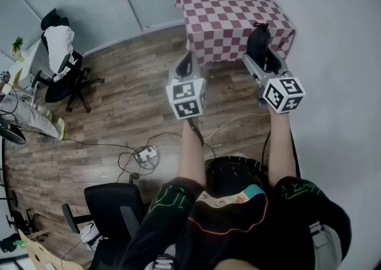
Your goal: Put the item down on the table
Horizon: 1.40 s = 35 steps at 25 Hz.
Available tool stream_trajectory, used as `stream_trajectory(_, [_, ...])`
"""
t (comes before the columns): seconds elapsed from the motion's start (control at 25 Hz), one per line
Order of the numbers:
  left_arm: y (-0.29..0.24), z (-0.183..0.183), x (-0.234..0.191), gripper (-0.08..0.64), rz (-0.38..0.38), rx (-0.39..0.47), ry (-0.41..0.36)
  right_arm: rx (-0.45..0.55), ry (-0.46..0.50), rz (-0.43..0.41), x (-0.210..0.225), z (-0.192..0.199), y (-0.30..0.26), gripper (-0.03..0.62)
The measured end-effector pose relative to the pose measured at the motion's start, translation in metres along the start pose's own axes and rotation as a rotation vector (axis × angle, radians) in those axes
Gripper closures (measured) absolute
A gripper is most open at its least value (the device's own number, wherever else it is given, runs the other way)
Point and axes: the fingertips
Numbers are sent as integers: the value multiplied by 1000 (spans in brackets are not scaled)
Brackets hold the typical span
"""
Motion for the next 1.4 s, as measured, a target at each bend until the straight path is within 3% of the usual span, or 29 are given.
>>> stream_trajectory(0.36, [2,7,-8,551,-25,-21,-2,-12,27,8,-3,8,-2,256])
stream_trajectory(0.56, [-5,18,14,551,21,-35,14,-51,46,30,6,17,9,256])
stream_trajectory(0.76, [-18,33,35,551,61,-66,30,-70,4,56,30,27,13,256])
stream_trajectory(1.08, [-50,60,31,551,2,-169,102,-131,-31,-12,53,33,-15,256])
stream_trajectory(1.2, [-72,56,37,551,-9,-185,97,-165,-36,-29,71,35,-31,256])
stream_trajectory(1.4, [-115,86,14,551,-51,-221,71,-186,-69,-58,90,70,-86,256])
Point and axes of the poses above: the fingertips, and each gripper's own axes: y backward along the fingers, x to its right, z out of its underside, and after that the axes turned 1 degree about z, right-handed
